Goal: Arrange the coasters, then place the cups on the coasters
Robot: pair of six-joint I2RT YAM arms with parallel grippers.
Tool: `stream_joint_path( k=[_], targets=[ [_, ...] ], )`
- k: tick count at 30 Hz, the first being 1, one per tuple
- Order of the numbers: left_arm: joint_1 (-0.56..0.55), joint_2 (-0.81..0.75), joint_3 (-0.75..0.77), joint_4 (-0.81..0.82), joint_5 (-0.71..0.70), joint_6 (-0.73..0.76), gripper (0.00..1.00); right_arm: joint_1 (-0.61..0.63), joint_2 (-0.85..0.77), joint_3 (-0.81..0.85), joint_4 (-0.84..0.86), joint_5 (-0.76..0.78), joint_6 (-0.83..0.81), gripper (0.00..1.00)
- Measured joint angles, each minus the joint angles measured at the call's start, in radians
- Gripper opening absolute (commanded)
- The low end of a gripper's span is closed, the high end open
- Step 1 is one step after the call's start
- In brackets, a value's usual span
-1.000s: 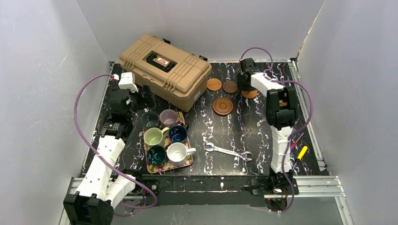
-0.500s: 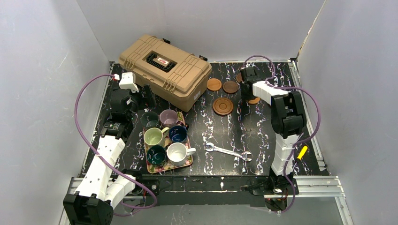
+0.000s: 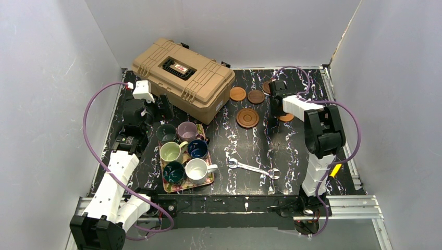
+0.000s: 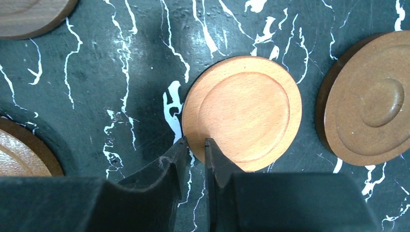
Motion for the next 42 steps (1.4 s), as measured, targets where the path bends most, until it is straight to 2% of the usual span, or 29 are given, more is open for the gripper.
stream_joint_path(
  k=[11,16,19,25,30,35,42],
  targets=[
    [-0.003,0.0,0.0,0.0,-0.003,0.0,0.98,-0.005,-0.018,-0.021,-0.038,0.053,0.022,0.29],
    [-0.004,0.0,0.0,0.0,-0.003,0.0,0.98,-0.017,-0.02,-0.023,-0.045,0.056,0.013,0.33],
    [-0.004,0.0,0.0,0.0,-0.003,0.0,0.98,-0.019,-0.02,-0.02,-0.052,0.045,-0.007,0.39],
    [-0.004,0.0,0.0,0.0,-0.003,0.0,0.98,-0.013,-0.058,-0.012,-0.083,-0.043,-0.039,0.62],
    [-0.004,0.0,0.0,0.0,-0.003,0.0,0.98,0.069,-0.156,-0.01,-0.074,-0.077,-0.05,0.72],
    [-0.004,0.0,0.0,0.0,-0.003,0.0,0.98,0.173,-0.148,0.021,-0.069,-0.084,-0.05,0.79],
    [-0.004,0.0,0.0,0.0,-0.003,0.0,0.98,0.211,-0.007,0.092,-0.072,-0.085,-0.039,0.83]
  ],
)
